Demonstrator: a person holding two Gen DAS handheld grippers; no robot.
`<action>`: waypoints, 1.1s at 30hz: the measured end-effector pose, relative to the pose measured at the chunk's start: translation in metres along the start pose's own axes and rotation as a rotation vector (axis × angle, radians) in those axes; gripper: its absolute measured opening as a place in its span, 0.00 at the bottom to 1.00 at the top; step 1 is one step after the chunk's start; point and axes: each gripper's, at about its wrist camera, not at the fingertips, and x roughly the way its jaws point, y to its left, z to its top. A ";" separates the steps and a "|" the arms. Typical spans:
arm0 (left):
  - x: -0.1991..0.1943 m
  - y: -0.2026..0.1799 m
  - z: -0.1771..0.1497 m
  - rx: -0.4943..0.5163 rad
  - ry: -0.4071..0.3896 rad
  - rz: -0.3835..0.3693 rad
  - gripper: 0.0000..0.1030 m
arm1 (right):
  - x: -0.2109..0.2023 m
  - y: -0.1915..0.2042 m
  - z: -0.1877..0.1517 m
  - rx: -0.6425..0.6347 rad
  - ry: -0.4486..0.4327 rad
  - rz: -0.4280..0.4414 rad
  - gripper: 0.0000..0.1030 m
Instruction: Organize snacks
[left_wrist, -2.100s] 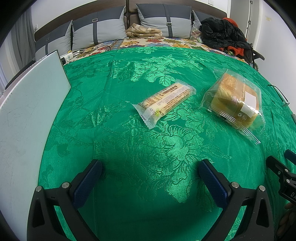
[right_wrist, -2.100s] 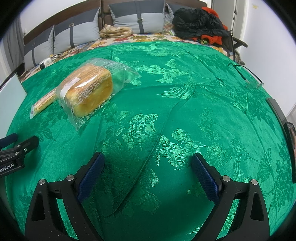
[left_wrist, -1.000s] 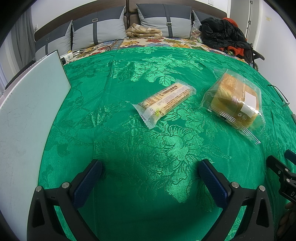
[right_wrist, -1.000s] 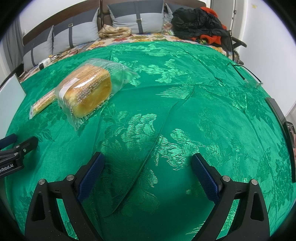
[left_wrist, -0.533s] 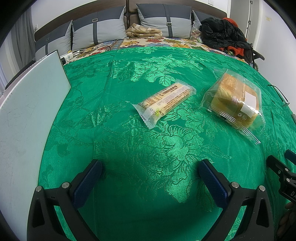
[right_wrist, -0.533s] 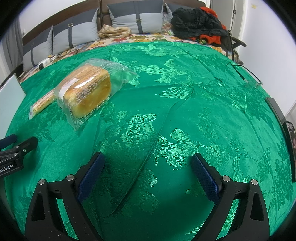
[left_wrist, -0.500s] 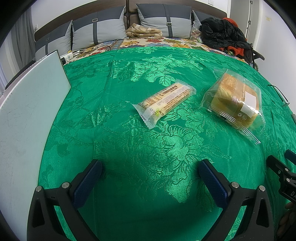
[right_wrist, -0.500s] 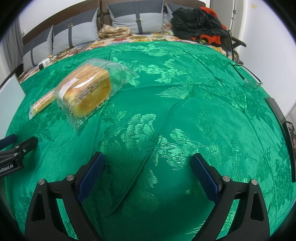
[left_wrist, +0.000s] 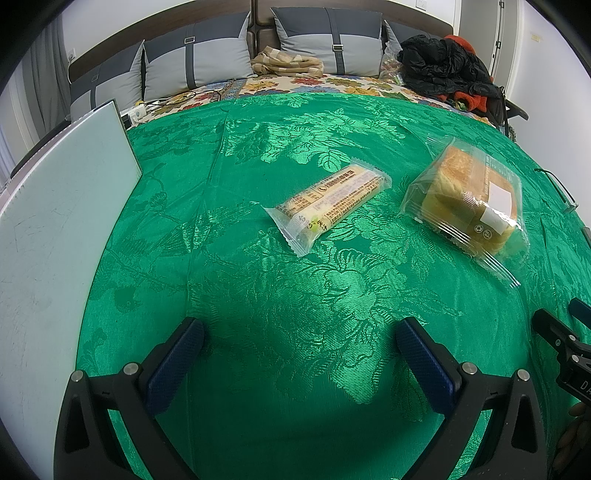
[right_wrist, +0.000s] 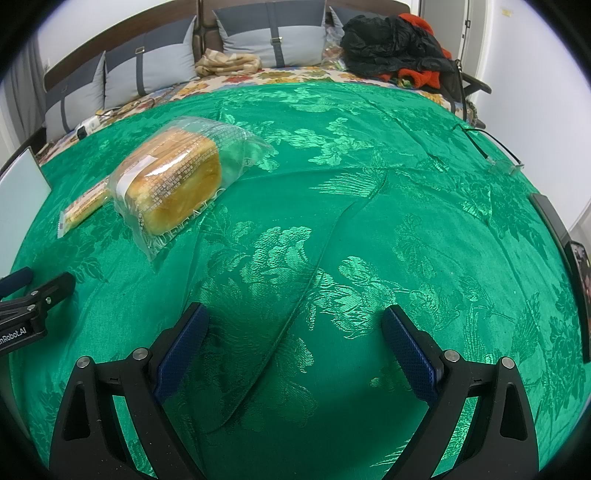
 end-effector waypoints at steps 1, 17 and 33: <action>0.000 0.000 0.000 0.000 0.000 0.000 1.00 | 0.000 0.000 0.000 0.000 0.000 0.000 0.94; 0.000 0.000 0.000 0.000 0.000 0.000 1.00 | 0.000 -0.001 -0.001 0.003 0.000 0.001 0.94; 0.000 0.000 0.000 0.000 0.000 -0.001 1.00 | -0.001 -0.002 -0.001 0.003 0.000 0.001 0.94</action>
